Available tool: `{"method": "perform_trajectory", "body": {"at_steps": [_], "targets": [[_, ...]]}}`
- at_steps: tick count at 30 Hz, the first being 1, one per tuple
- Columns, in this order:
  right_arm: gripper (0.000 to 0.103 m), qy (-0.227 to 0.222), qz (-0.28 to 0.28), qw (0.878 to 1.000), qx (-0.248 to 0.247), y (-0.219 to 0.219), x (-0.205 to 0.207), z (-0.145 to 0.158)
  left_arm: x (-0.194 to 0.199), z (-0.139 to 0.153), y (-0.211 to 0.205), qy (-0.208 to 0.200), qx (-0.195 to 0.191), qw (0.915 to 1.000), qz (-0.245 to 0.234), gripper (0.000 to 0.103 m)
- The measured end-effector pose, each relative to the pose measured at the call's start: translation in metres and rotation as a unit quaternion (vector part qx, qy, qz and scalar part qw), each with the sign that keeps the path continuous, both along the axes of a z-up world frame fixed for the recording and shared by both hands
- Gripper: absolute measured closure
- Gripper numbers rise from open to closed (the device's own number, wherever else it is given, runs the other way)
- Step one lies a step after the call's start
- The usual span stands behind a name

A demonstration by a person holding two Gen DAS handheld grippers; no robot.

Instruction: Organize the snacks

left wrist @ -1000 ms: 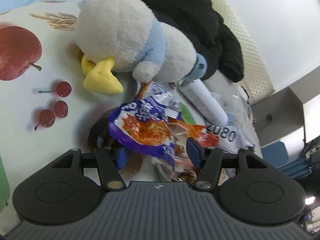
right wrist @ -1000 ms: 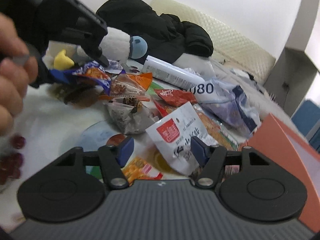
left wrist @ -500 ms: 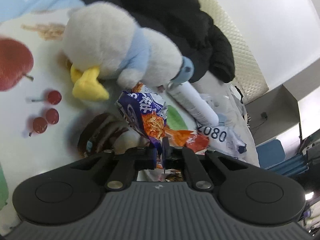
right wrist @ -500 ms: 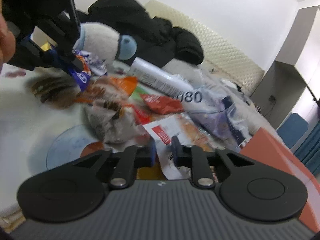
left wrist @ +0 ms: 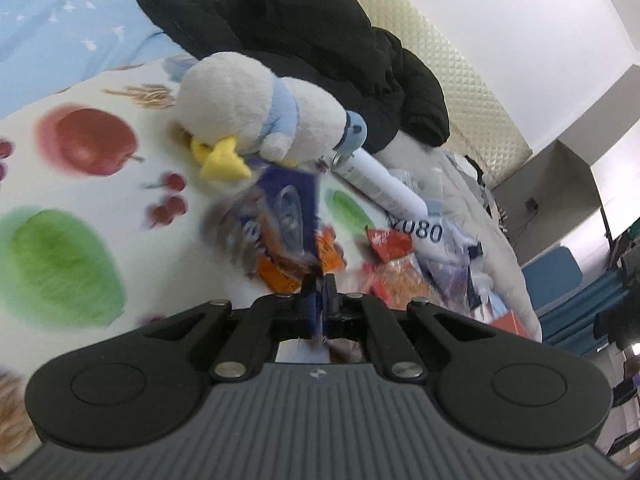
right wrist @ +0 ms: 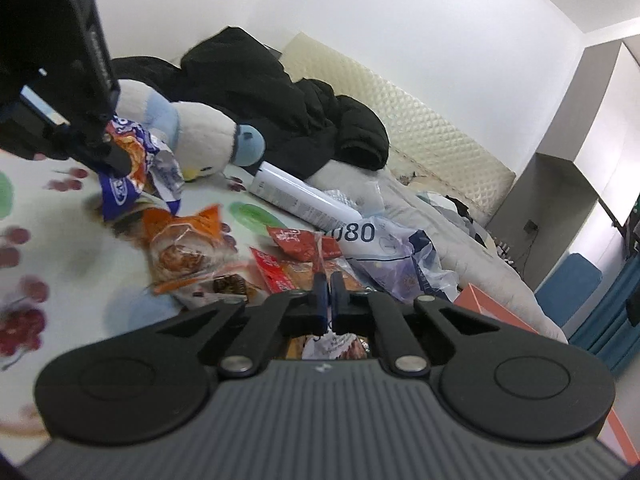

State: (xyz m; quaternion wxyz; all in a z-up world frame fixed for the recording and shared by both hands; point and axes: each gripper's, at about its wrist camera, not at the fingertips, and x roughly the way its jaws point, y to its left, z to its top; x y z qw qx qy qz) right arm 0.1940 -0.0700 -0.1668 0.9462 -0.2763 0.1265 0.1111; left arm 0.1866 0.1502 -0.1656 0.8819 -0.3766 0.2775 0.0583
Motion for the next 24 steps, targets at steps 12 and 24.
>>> {"method": "perform_trajectory", "body": {"at_steps": [12,24], "targets": [[0.099,0.033,0.068,0.997,0.018,0.001,-0.067,0.009,-0.091,0.007,-0.020,0.029,0.031,0.9985,-0.035,0.100],[0.099,0.085,0.107,0.991,0.012,-0.022,-0.131,-0.001,-0.144,-0.007,-0.033,0.080,0.041,0.9944,-0.055,0.100]]}}
